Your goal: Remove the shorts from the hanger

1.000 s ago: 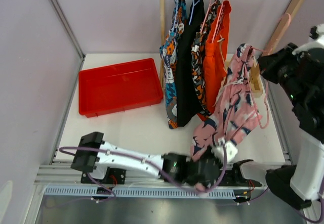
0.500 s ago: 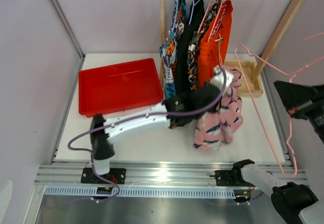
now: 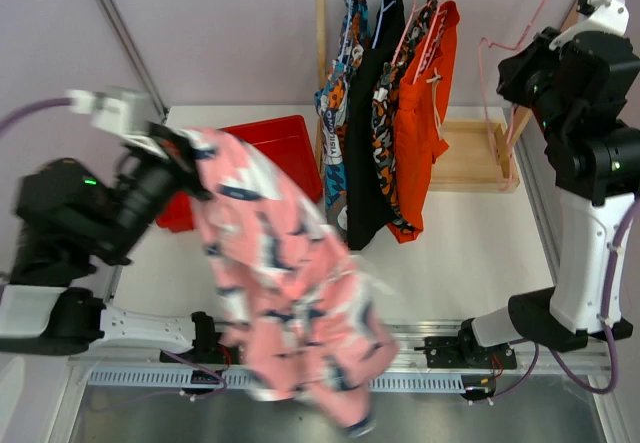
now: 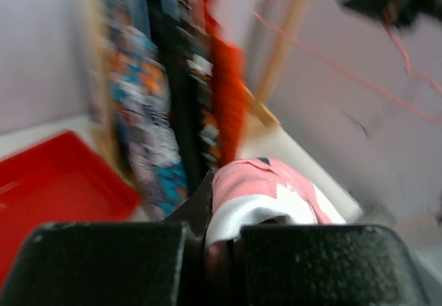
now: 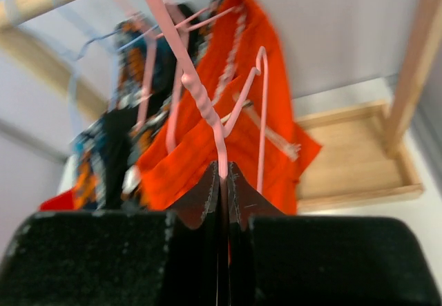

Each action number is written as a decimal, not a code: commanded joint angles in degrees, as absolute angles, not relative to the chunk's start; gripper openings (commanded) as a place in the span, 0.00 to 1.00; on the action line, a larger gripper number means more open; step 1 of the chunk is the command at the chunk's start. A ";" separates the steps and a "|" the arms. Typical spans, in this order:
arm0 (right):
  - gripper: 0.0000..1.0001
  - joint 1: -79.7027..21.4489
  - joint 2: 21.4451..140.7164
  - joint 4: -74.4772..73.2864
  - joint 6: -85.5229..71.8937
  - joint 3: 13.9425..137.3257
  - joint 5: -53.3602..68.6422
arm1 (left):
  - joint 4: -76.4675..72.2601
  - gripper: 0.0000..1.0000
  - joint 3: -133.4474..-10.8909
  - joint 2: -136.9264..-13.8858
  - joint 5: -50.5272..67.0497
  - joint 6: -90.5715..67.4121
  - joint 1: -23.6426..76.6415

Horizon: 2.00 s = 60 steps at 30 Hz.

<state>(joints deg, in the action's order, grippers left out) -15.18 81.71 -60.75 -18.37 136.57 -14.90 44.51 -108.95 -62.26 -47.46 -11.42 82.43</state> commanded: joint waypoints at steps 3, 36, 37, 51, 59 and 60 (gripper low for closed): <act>0.00 -3.99 85.25 -51.16 -15.90 139.48 -10.91 | 46.85 0.00 -110.12 -60.46 -44.31 -0.45 64.45; 0.00 8.52 110.65 -37.62 -20.21 146.87 3.34 | 21.71 0.00 -107.14 -102.39 -4.83 -11.51 6.68; 0.00 8.53 110.57 -38.14 -20.21 146.69 3.17 | 22.23 0.01 -106.09 -102.57 -5.18 -12.12 6.68; 0.00 10.28 110.55 -37.08 -20.56 143.08 3.07 | 20.56 0.96 -80.26 -89.58 -3.51 -19.34 7.47; 0.00 11.51 111.35 -34.45 -21.26 142.11 4.30 | 22.84 0.99 -76.29 -79.56 -3.52 -19.16 8.44; 0.00 11.77 112.14 -34.37 -21.70 143.08 4.74 | 23.11 0.99 -76.12 -78.76 -3.52 -19.25 8.79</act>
<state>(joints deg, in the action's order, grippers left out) 10.46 110.21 -35.00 -20.08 141.32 3.62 23.22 -77.12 -82.52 -3.90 -18.15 8.03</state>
